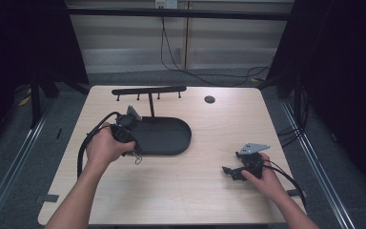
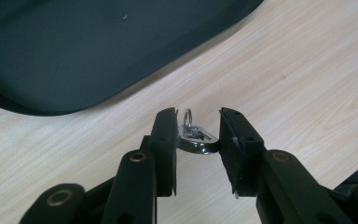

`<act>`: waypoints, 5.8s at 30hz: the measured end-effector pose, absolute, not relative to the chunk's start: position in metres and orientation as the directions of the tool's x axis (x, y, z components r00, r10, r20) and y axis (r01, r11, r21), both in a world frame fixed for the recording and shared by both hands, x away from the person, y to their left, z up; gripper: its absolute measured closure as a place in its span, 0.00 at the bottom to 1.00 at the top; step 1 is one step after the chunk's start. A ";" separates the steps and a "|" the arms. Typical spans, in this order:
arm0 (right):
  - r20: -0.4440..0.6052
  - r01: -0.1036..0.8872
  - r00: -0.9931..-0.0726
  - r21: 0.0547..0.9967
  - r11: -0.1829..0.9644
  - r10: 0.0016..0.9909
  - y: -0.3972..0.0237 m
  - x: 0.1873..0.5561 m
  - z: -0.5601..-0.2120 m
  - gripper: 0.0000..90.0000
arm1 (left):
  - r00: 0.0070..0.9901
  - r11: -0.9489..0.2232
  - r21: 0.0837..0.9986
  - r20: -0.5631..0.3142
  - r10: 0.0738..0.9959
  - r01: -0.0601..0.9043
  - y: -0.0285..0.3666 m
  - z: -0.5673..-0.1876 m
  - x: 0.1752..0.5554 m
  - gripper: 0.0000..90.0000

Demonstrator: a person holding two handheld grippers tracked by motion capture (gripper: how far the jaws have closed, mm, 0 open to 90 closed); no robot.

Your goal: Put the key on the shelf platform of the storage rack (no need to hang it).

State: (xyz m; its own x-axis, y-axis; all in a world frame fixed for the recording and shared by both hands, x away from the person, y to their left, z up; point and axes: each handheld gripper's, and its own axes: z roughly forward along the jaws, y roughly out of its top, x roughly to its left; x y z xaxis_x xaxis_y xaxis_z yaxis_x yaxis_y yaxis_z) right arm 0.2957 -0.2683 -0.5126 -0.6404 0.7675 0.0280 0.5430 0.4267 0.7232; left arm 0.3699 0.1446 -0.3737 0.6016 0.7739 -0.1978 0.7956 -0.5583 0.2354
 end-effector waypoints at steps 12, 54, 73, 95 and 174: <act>0.025 0.540 -0.642 0.725 0.428 0.766 -0.268 0.296 -0.513 0.15 | 0.580 -0.534 0.235 -0.227 0.782 0.812 0.148 -0.360 0.378 0.75; 0.026 0.540 -0.642 0.725 0.428 0.767 -0.268 0.296 -0.513 0.15 | 0.528 -0.469 0.267 -0.225 0.819 0.842 0.148 -0.359 0.411 0.75; 0.023 0.539 -0.641 0.725 0.428 0.767 -0.269 0.296 -0.513 0.15 | 0.501 -0.438 0.289 -0.203 0.841 0.851 0.146 -0.380 0.423 0.75; 0.028 0.543 -0.641 0.723 0.427 0.767 -0.268 0.296 -0.513 0.15 | 0.483 -0.420 0.300 -0.176 0.858 0.856 0.145 -0.410 0.428 0.75; 0.027 0.542 -0.642 0.723 0.429 0.766 -0.269 0.296 -0.513 0.15 | 0.464 -0.381 0.377 -0.157 0.872 0.844 0.146 -0.441 0.434 0.67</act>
State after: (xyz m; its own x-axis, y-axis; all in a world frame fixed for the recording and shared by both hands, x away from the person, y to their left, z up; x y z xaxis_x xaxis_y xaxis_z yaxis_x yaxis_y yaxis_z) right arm 0.2958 -0.2685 -0.5126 -0.6421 0.7662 0.0275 0.5423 0.4286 0.7226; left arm 0.4336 0.1457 -0.4411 0.4639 0.8718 -0.1573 0.8443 -0.3813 0.3766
